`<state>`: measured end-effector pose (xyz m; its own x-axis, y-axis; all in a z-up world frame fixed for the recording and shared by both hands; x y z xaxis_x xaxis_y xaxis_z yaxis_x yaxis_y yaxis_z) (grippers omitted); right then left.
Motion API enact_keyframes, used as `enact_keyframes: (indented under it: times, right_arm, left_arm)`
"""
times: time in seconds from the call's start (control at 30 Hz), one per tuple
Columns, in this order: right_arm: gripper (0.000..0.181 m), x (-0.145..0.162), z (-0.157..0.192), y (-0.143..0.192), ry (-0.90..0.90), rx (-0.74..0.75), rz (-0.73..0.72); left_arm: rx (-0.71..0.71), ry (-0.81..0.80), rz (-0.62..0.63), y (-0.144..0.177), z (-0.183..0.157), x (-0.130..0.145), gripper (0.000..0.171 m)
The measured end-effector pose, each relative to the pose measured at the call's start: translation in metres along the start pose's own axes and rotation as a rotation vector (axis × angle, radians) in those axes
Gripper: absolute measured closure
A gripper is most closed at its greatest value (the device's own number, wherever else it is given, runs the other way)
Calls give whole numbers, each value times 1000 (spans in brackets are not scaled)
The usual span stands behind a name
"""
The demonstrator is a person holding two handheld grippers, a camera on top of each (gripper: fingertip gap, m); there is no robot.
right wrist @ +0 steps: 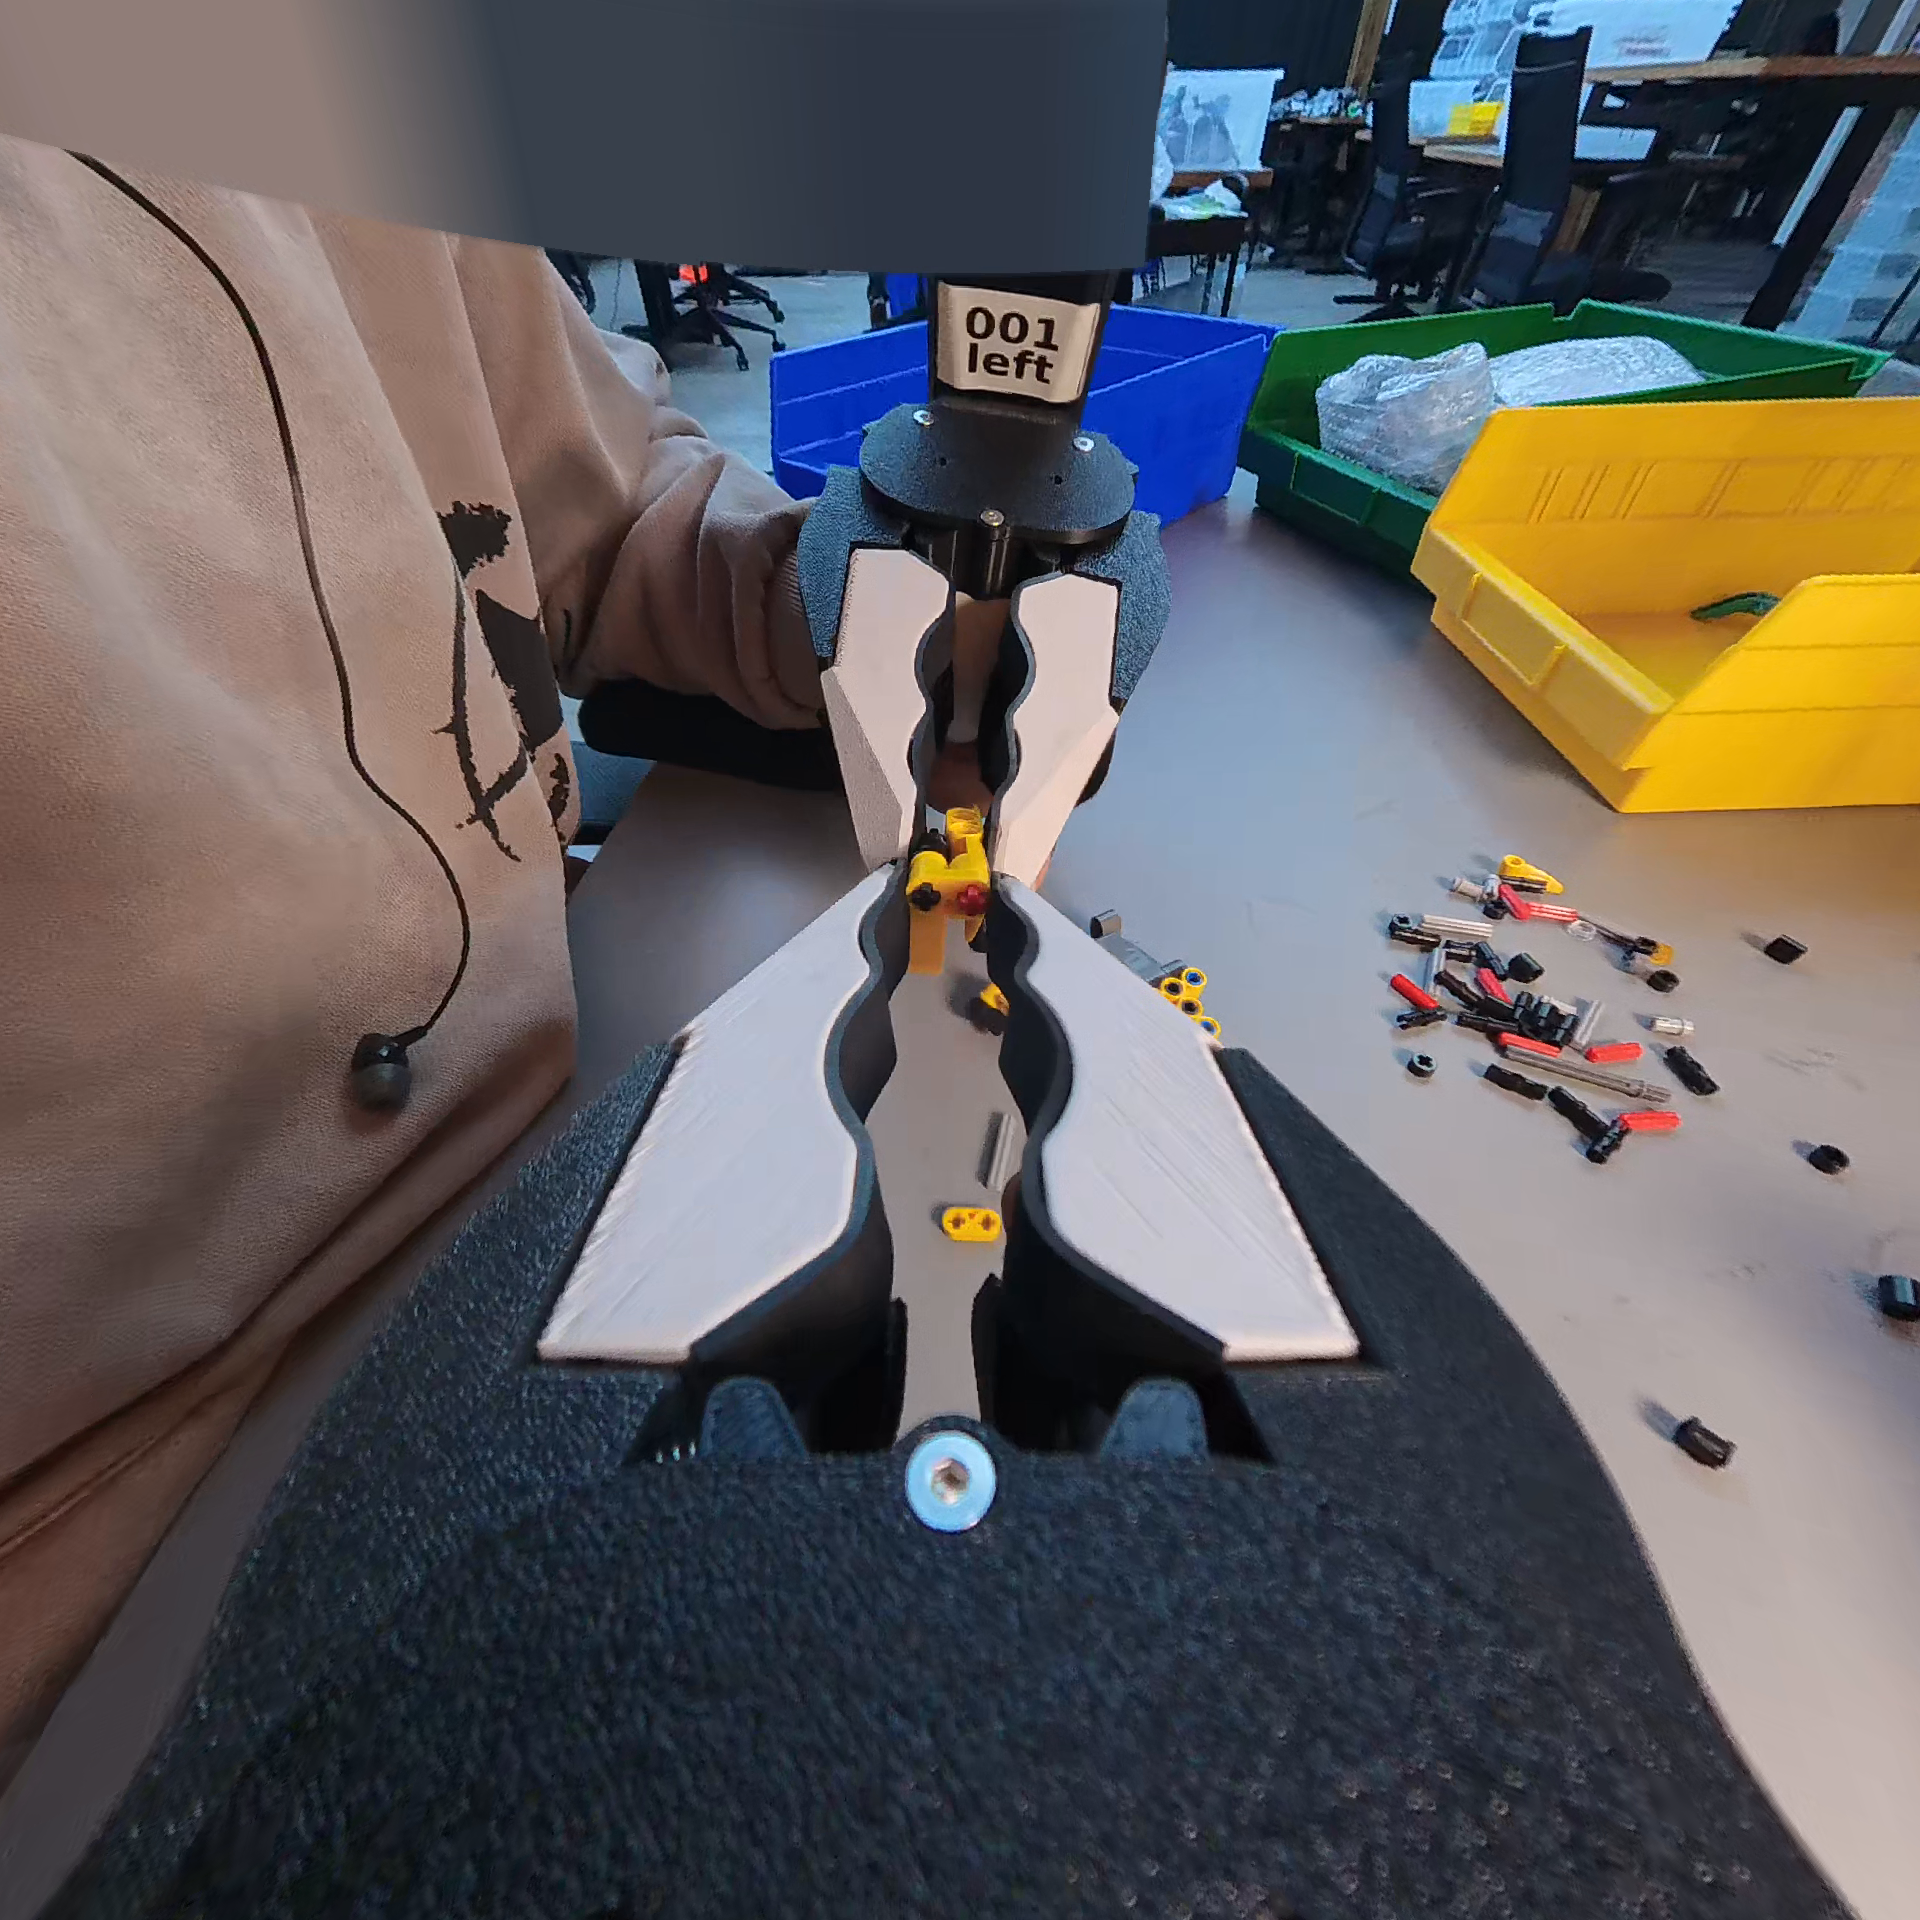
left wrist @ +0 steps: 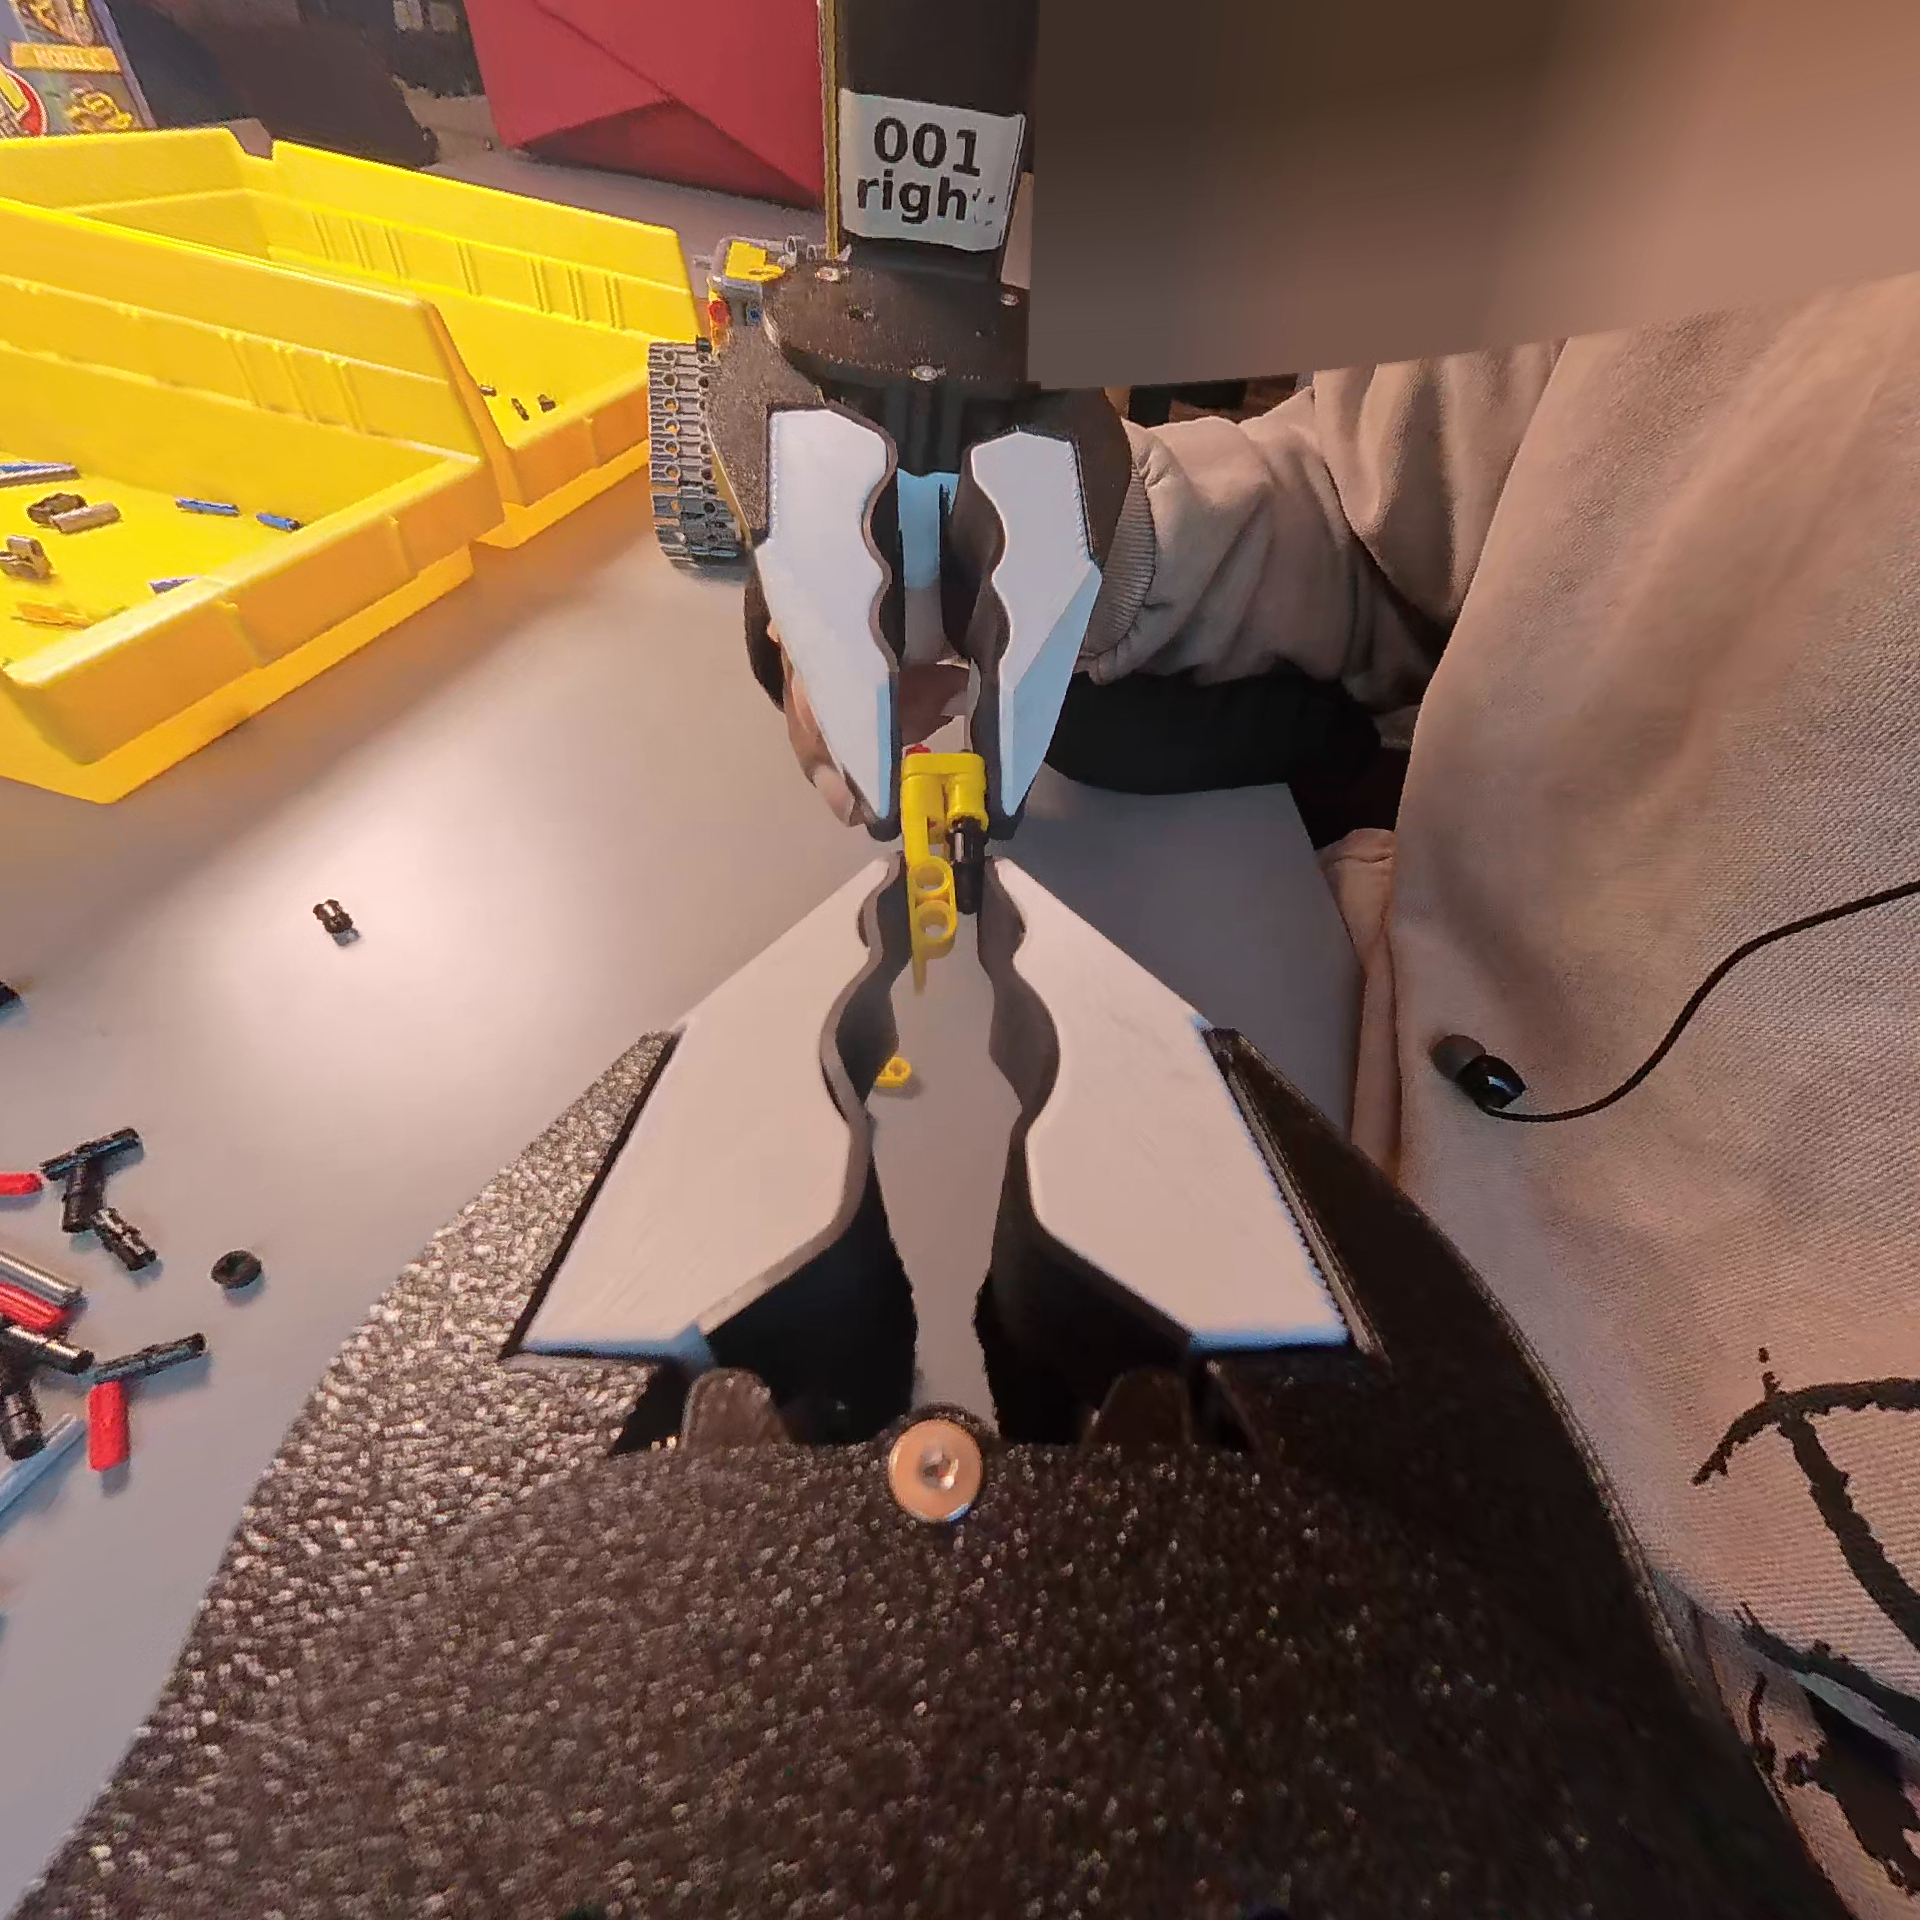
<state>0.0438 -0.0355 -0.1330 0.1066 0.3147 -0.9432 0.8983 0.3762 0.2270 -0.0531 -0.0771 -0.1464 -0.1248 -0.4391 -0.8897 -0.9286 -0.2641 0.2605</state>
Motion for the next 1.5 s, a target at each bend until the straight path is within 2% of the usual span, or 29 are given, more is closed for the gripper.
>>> enact_keyframes:
  times: [0.27,0.3,0.33,0.37,0.4,0.47,0.57,0.73,0.87,0.97,1.03,1.17,1.5]
  right_arm:
    - [170,0,1,4,-1,-24,9]
    - [169,-1,-3,14,-8,-2,-13]
    - [170,-8,-18,41,-48,89,-94]
    - [172,-10,-26,59,-36,165,-111]
    - [170,-2,-19,44,7,137,-20]
    - [169,7,-7,13,28,52,9]
    - [169,13,-25,31,-44,83,-11]
    - [168,33,-19,20,-69,48,39]
    - [168,36,-16,13,-56,30,56]
    - [168,39,-11,5,-50,13,77]
    - [168,38,-8,-2,-38,-3,83]
    - [168,37,-1,-14,-12,-28,121]
    - [168,36,3,-17,-13,-43,125]
  left_arm:
    - [-4,16,0,3,1,1,160]
    - [-49,41,-17,14,12,3,165]
    - [-78,99,-55,31,23,6,165]
    - [-72,106,-60,33,24,8,166]
    - [-69,40,-5,19,17,9,164]
    - [-71,-21,72,-1,15,7,164]
    - [-111,53,76,7,33,11,165]
    - [-195,7,184,1,38,25,163]
    - [-193,24,189,3,38,26,149]
    - [-169,-6,160,1,28,21,149]
    - [-158,-38,169,-2,21,21,150]
    - [-163,-92,200,-7,13,23,165]
    - [-140,-80,209,-4,10,26,168]
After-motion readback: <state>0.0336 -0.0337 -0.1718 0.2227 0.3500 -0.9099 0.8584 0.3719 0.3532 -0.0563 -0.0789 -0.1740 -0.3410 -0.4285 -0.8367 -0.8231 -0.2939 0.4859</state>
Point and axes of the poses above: each gripper's, where its closed fingertips meet, y back along the fingers, x out of its underside, z = x × y across the jaws, the point moved 6 cm from there along y, back along the fingers, and after that the axes turned 15 degrees about y, right-handed, at the moved point
